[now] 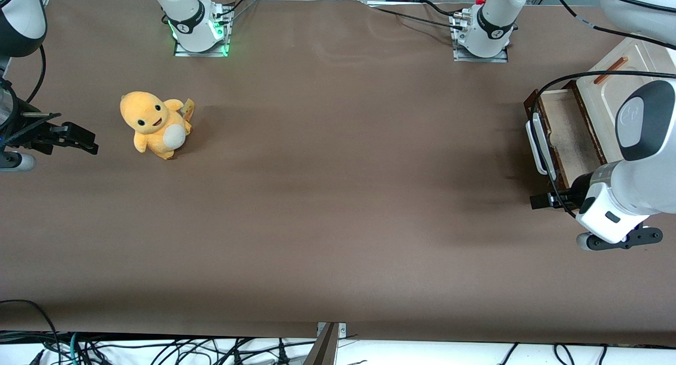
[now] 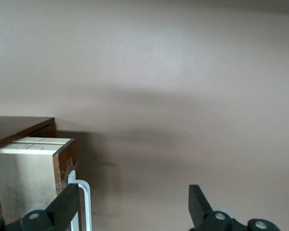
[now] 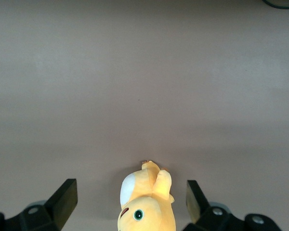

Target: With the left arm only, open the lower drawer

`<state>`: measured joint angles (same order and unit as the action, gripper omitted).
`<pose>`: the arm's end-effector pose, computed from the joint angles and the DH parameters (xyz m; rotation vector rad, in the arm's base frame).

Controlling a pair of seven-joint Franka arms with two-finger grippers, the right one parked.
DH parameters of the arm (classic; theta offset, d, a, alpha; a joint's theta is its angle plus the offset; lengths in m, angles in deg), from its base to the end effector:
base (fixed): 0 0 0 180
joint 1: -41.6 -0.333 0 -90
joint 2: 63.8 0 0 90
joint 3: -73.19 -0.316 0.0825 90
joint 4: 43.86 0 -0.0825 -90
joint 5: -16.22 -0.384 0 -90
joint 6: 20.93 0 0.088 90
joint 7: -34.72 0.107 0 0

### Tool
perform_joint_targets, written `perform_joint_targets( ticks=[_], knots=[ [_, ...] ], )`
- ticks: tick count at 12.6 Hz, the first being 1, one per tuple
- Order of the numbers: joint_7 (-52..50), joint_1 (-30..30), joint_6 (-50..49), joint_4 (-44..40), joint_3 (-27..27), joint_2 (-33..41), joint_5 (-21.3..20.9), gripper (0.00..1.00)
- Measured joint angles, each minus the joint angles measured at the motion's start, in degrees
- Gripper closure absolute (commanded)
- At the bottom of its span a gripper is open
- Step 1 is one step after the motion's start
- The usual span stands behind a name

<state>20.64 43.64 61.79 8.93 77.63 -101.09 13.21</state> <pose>0.7125 -0.0555 0.4997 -3.0998 -0.2311 0.1933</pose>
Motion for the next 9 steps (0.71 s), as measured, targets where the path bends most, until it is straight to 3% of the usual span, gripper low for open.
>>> perform_joint_targets(
  ticks=[9],
  knots=[
    [0.0, 0.3, 8.9, 17.7, -0.5, 10.3, 0.0, 0.0]
  ],
)
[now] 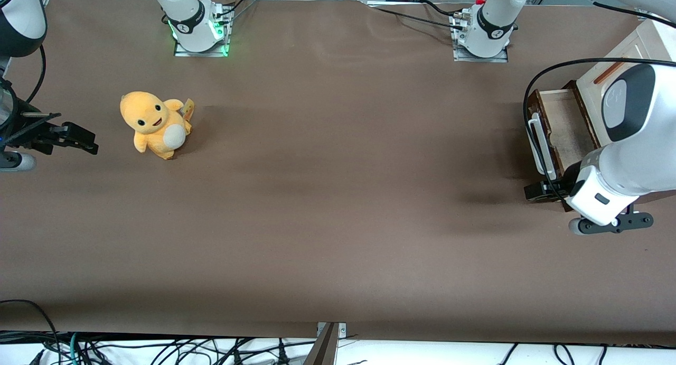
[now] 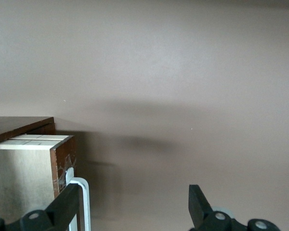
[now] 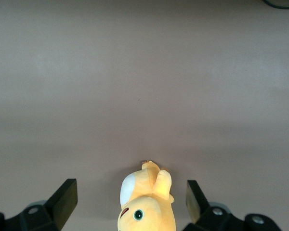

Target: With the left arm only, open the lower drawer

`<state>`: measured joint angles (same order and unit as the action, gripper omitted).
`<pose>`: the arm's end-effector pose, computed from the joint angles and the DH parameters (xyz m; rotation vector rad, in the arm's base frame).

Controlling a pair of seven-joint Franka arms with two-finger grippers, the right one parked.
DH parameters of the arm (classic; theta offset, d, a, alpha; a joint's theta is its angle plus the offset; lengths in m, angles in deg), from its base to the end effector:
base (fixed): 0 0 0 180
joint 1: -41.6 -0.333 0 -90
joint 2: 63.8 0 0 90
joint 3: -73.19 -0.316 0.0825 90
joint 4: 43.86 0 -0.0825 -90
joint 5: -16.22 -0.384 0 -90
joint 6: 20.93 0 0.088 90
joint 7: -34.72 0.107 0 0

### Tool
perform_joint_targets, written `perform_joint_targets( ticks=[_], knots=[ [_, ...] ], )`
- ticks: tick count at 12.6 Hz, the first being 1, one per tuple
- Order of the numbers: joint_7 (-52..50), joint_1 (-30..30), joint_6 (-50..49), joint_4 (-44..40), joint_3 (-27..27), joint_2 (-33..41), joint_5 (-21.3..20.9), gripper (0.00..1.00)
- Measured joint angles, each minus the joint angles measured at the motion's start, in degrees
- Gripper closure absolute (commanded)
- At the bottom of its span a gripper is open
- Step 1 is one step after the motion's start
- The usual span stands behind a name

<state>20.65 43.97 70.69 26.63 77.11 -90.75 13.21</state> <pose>0.6823 -0.0595 0.4945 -3.0923 -0.2129 0.1478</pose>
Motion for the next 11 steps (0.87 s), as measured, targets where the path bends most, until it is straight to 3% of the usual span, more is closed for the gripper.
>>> perform_joint_targets(
  ticks=[3, 6, 11],
  knots=[
    [0.0, 0.0, 0.4, 1.5, -1.1, 0.9, 0.4, 0.0],
    [0.1, 0.0, 1.1, 2.3, -1.4, 1.0, 4.3, 0.0],
    [0.1, 0.0, 1.7, 3.0, -1.5, 1.1, 4.4, 0.0]
  ],
)
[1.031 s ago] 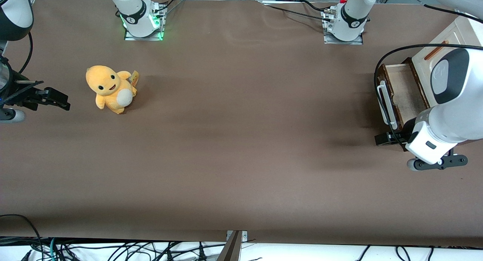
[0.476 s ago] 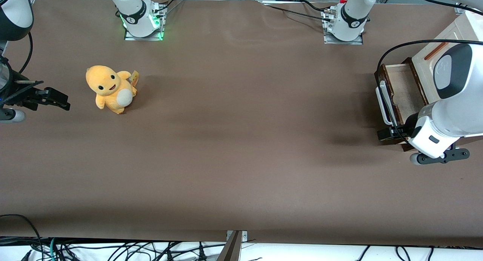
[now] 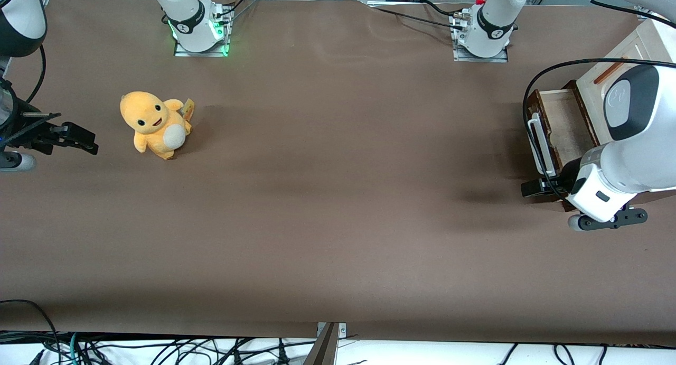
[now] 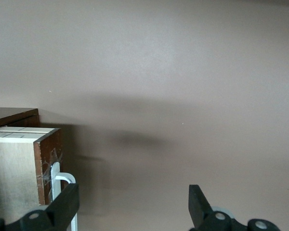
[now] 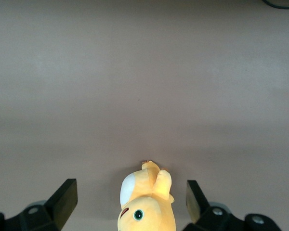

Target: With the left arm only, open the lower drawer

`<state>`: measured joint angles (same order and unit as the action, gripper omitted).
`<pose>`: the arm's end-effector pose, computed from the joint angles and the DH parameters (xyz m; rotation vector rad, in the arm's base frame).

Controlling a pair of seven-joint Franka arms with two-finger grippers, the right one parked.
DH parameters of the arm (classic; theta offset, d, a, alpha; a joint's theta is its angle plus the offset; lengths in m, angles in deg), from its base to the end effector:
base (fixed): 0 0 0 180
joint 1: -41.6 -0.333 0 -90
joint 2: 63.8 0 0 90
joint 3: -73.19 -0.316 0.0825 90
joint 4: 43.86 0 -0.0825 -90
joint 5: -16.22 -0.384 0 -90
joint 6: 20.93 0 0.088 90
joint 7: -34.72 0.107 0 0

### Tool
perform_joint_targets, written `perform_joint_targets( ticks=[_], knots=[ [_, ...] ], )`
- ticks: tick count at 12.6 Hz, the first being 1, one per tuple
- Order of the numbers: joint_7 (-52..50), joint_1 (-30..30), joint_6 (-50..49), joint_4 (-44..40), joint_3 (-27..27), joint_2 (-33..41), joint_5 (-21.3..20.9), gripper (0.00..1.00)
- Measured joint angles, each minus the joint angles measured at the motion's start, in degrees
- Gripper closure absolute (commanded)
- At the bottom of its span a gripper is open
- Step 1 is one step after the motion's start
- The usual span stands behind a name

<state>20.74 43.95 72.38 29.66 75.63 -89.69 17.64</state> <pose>0.6785 -0.0536 0.4844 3.1004 0.2586 -0.1740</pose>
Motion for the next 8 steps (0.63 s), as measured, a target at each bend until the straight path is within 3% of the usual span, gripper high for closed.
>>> perform_joint_targets(
  ticks=[8],
  knots=[
    [0.0, -0.2, 0.1, 0.0, -0.4, 0.5, -0.5, 0.0]
  ],
)
